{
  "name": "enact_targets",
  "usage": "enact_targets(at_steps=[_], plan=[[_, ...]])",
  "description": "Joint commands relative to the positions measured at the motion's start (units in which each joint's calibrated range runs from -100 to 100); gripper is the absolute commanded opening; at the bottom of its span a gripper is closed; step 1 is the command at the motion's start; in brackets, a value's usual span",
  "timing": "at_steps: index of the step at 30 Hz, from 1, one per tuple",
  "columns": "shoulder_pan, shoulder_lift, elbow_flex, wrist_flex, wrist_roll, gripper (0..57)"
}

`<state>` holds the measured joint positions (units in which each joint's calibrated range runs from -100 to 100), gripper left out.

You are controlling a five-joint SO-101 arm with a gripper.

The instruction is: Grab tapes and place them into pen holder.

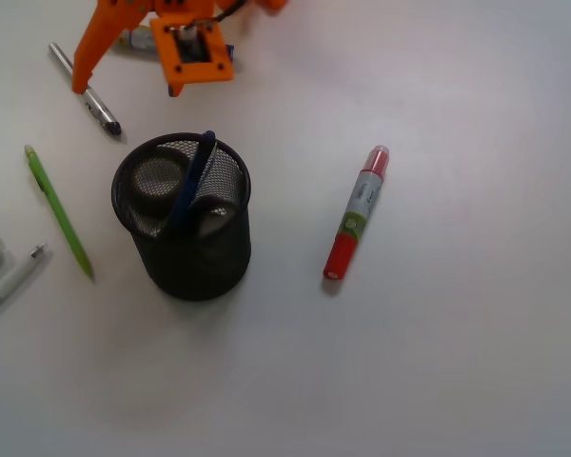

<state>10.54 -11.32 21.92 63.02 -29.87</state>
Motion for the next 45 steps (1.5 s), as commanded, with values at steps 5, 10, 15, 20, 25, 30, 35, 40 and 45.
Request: enact_targets(at_steps=[5, 10, 15, 20, 25, 30, 35, 40, 45], plan=[[3.4, 3.89, -2.45, 0.49, -4.84, 37.0], [3.7, 15.53, -12.68, 4.26, -8.21, 37.0], [3.55, 28.03, -32.97, 13.53, -12.41, 37.0], [5.87, 39.25, -52.63, 26.13, -14.36, 37.0], [5.87, 48.94, -64.22, 34.18, -16.7, 37.0], [4.37, 56.25, -71.11, 35.23, -18.9, 37.0], [4.22, 60.92, -76.0, 35.66, -18.95, 37.0], [3.1, 63.9, -80.53, 35.75, -18.95, 37.0], [2.05, 66.02, -80.89, 35.31, -19.0, 36.9]])
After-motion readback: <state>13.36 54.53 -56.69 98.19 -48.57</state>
